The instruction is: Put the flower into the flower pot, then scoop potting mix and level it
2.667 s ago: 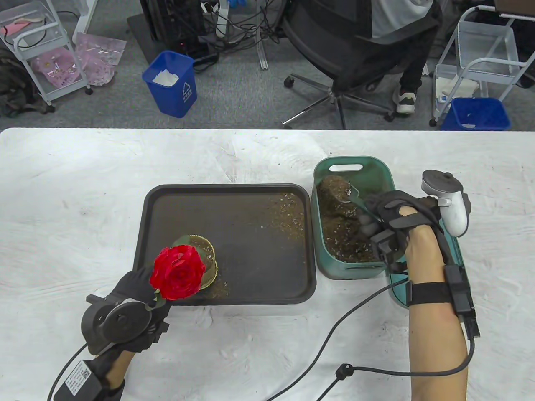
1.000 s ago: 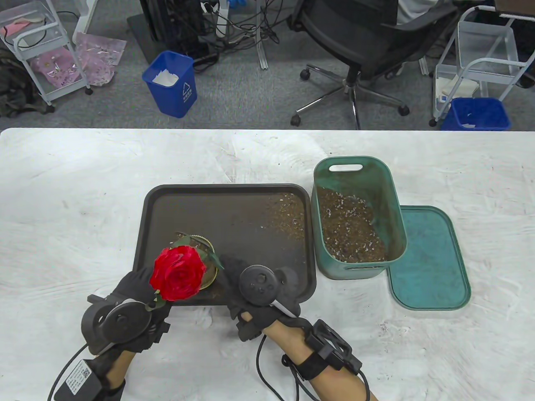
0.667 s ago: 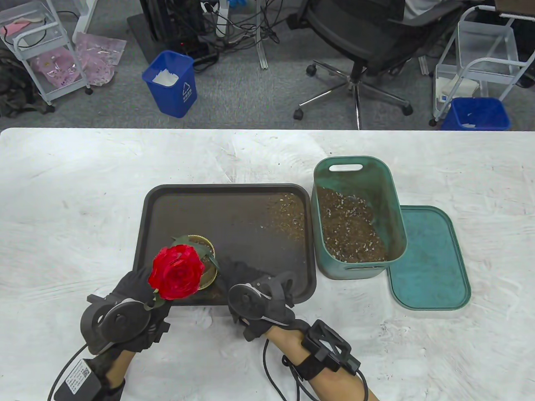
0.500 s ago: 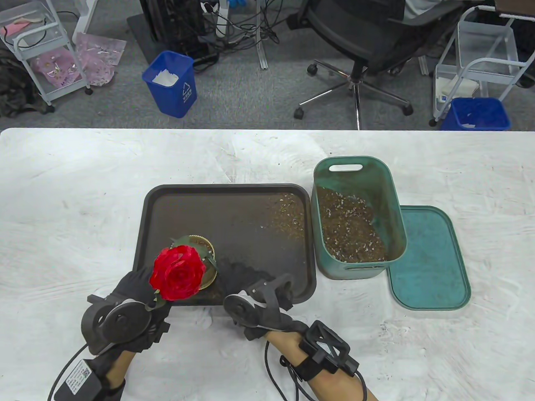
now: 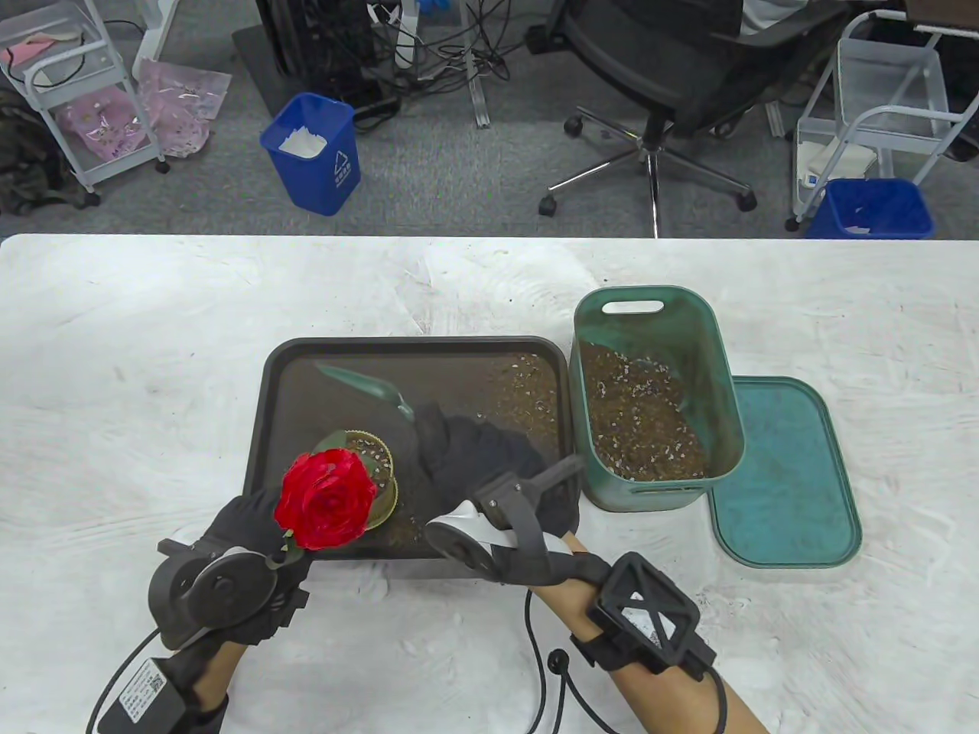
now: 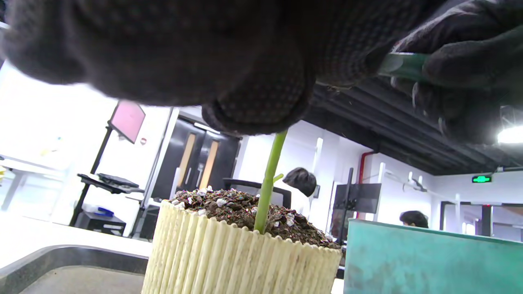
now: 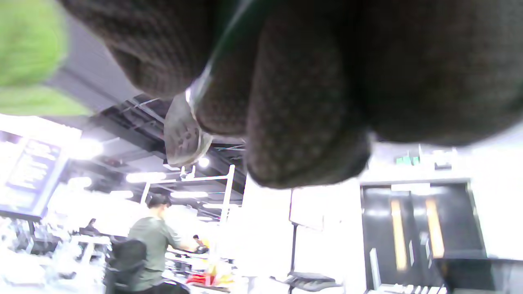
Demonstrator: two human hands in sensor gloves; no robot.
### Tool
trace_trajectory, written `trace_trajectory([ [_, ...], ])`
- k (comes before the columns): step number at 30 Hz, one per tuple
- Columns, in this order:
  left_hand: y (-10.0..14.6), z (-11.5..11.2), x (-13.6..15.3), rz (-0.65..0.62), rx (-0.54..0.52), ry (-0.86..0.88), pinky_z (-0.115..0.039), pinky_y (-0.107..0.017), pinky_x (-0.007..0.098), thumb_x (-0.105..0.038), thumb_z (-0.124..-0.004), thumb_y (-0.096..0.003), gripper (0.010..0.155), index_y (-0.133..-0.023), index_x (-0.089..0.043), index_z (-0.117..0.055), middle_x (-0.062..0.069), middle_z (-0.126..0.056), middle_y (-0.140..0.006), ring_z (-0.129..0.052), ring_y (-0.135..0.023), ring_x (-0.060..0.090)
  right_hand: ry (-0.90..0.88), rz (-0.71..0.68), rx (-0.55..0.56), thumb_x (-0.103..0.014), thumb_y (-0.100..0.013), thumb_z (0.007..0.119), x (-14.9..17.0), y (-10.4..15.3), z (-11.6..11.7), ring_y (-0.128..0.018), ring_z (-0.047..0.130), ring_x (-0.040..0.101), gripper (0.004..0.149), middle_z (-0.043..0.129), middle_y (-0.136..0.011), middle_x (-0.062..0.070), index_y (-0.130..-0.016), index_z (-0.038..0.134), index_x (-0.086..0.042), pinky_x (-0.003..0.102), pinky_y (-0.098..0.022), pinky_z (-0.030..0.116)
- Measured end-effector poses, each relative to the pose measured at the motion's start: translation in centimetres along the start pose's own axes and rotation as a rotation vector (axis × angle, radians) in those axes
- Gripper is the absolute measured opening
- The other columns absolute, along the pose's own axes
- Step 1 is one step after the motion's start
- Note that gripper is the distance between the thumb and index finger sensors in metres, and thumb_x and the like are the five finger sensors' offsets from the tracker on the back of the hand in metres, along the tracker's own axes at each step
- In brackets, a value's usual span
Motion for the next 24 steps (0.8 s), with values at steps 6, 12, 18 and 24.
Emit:
trace_trajectory([
  [6,0.0,0.0,-0.1,-0.005,-0.001,-0.006,-0.092,-0.025,0.038,-0.046,-0.079,-0.0401,0.044,-0.072,-0.020,-0.094,0.001,-0.104,-0.047,-0.103,-0.013,0.015,0.313,0.096,-0.119,-0.036,-0.038,0.080,6.7,-3.4,-2.4,-0.021,0.107,0.025,0.051,0.102,-0.051,0.007,-0.082,0.080,-0.011,0.043,-0.011,0.094],
  [12,0.0,0.0,0.0,0.007,-0.001,-0.003,-0.092,-0.025,0.038,-0.047,-0.079,-0.0401,0.044,-0.072,-0.020,-0.094,0.001,-0.104,-0.047,-0.103,-0.013,0.015,0.315,0.439,-0.361,-0.036,-0.038,0.083,14.9,-4.4,-2.0,-0.018,0.106,0.026,0.050,0.103,-0.048,0.008,-0.080,0.083,-0.010,0.044,-0.010,0.093],
  [18,0.0,0.0,0.1,0.003,0.001,-0.002,-0.092,-0.025,0.038,-0.046,-0.079,-0.0401,0.044,-0.072,-0.020,-0.094,0.001,-0.104,-0.047,-0.103,-0.013,0.015,0.291,0.626,-0.772,-0.037,-0.038,0.085,19.6,-2.9,2.4,-0.014,0.105,0.025,0.049,0.103,-0.045,0.008,-0.079,0.085,-0.011,0.043,-0.008,0.092],
  [24,0.0,0.0,0.2,0.016,-0.002,0.003,-0.092,-0.025,0.038,-0.046,-0.079,-0.0401,0.044,-0.072,-0.020,-0.094,0.001,-0.104,-0.047,-0.103,-0.013,0.015,0.494,0.610,-1.145,-0.038,-0.038,0.087,20.9,-0.9,9.3,-0.017,0.105,0.025,0.048,0.103,-0.047,0.008,-0.080,0.086,-0.015,0.043,-0.010,0.092],
])
Point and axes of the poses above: the tracker on the back of each hand, its own x axis roughly to the little-finger side, its own y axis roughly from the fingertips to the wrist, z = x × y, the point moved 1 cm from there along -y, roughly from the wrist to the fingertips
